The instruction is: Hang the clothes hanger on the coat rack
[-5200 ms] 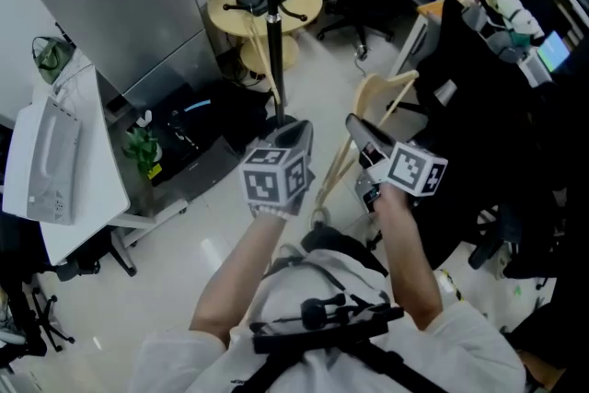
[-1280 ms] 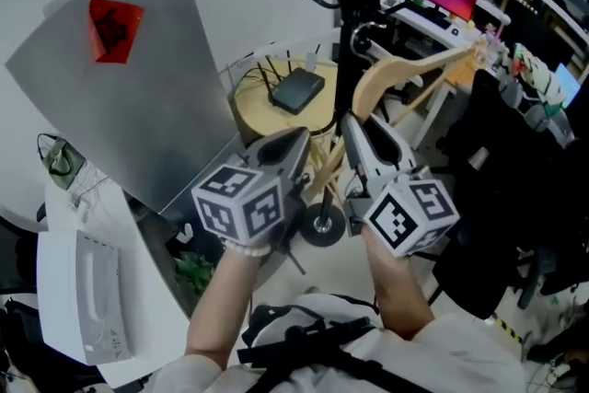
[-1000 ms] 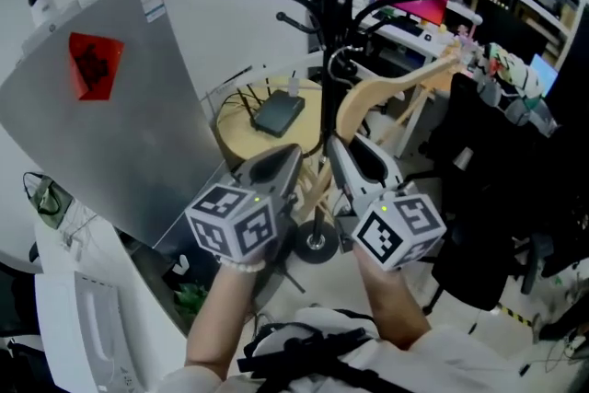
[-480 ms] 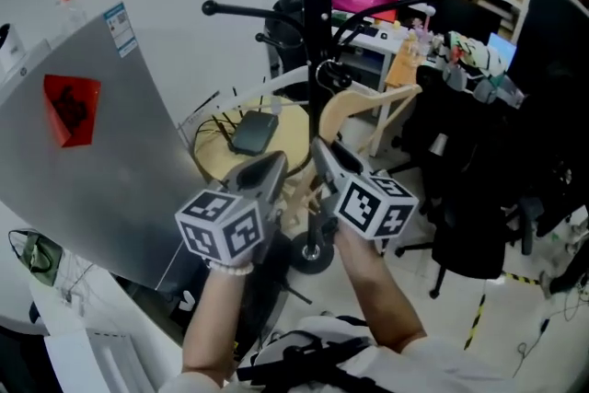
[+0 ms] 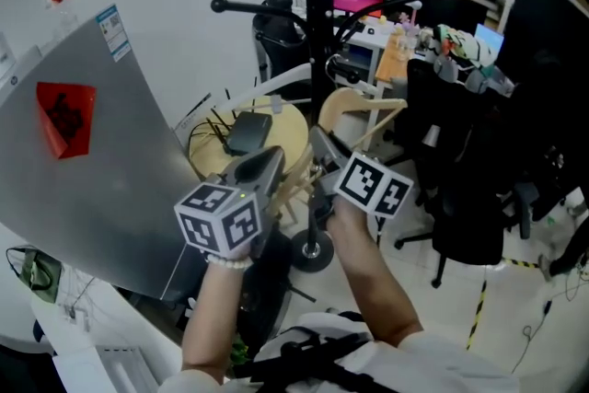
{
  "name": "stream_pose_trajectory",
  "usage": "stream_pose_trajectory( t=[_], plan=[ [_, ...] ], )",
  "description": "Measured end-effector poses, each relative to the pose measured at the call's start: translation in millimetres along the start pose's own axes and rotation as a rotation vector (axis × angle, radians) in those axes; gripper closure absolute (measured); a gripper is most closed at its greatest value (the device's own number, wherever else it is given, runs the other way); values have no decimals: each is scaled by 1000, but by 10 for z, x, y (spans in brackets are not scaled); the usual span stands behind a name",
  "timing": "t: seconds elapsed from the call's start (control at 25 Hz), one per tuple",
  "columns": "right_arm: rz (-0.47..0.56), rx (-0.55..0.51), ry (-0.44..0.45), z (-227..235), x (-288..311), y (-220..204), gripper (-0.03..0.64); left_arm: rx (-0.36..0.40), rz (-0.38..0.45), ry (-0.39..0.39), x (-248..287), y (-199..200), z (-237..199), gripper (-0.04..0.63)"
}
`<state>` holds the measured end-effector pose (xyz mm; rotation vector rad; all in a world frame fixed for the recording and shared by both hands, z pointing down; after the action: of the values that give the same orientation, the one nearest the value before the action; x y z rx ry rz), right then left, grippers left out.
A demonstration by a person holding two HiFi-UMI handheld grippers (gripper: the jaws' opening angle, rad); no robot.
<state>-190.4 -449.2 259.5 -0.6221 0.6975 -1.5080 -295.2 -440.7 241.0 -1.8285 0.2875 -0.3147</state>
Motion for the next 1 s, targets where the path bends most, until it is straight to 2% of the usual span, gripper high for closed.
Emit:
stream_pose_trajectory(
  t=[0.36,1.0],
  plan=[
    [31,109,2,22,98,-29,482,-21,-3,-3,-29,-16,-100,606],
    [49,148,-2,89,188,-53,482,-46,16,18,-60,18,-218,606]
  ],
)
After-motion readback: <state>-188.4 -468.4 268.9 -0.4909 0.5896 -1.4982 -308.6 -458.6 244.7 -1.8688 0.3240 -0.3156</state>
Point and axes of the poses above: the fingertips, and each gripper's own axes: x forward along the fingers, z to its right, y out of its top, the point moved 1 cm from there along -x, backward along the fingers, and after that the axes turned 1 degree about -x, right-handed, at the moved point
